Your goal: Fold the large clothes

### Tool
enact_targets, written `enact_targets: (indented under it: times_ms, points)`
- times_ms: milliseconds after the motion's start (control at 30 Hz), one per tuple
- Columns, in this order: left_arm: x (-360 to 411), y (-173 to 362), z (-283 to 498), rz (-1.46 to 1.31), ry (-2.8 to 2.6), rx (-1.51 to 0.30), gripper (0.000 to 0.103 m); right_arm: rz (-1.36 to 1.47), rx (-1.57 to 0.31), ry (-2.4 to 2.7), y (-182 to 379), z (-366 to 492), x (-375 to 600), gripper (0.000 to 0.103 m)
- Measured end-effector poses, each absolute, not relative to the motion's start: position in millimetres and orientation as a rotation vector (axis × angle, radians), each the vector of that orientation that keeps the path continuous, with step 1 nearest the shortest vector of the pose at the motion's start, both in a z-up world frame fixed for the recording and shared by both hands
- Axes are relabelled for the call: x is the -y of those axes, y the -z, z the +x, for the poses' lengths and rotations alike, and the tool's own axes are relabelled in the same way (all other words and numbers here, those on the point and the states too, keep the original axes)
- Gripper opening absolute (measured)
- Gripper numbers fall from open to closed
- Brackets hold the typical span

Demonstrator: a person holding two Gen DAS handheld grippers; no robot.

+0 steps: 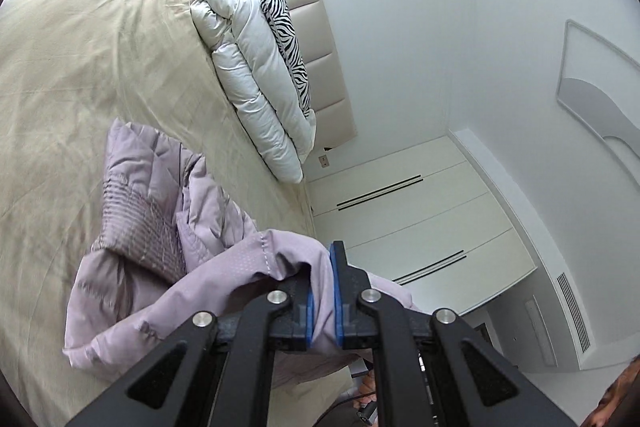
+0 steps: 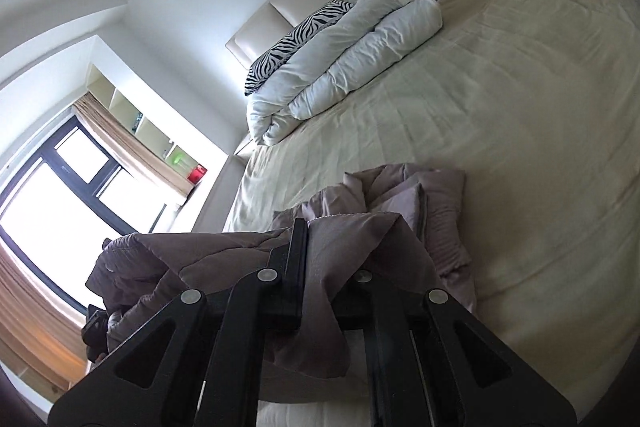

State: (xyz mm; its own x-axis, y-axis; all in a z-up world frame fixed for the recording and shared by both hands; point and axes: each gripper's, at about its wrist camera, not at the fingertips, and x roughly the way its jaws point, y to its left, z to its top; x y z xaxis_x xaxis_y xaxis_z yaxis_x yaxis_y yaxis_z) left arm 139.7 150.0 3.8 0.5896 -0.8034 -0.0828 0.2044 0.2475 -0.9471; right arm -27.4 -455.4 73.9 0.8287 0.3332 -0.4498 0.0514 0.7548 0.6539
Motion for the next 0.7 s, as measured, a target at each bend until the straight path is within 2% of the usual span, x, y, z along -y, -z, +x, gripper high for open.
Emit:
enact_targets:
  times_ms: [200, 533, 633, 700]
  points:
    - [-142.4, 17.8, 216.9, -1.128, 0.673, -0.687, 0.008, 0.726, -0.632, -0.103, -38.0, 82.0, 464.0, 0.006]
    - [-136.7, 101.8, 308.3, -1.138, 0.502, -0.82, 0.011, 0.716, -0.788, 0.001, 79.7, 230.6, 457.9, 0.007]
    - [-135.8, 127.6, 322.0, -1.167, 0.462, -0.866, 0.02, 0.738, -0.831, -0.006, 112.9, 251.9, 455.2, 0.009]
    - [-134.1, 137.4, 326.0, -1.18, 0.458, -0.88, 0.03, 0.75, -0.853, -0.017, 127.3, 262.2, 454.2, 0.011]
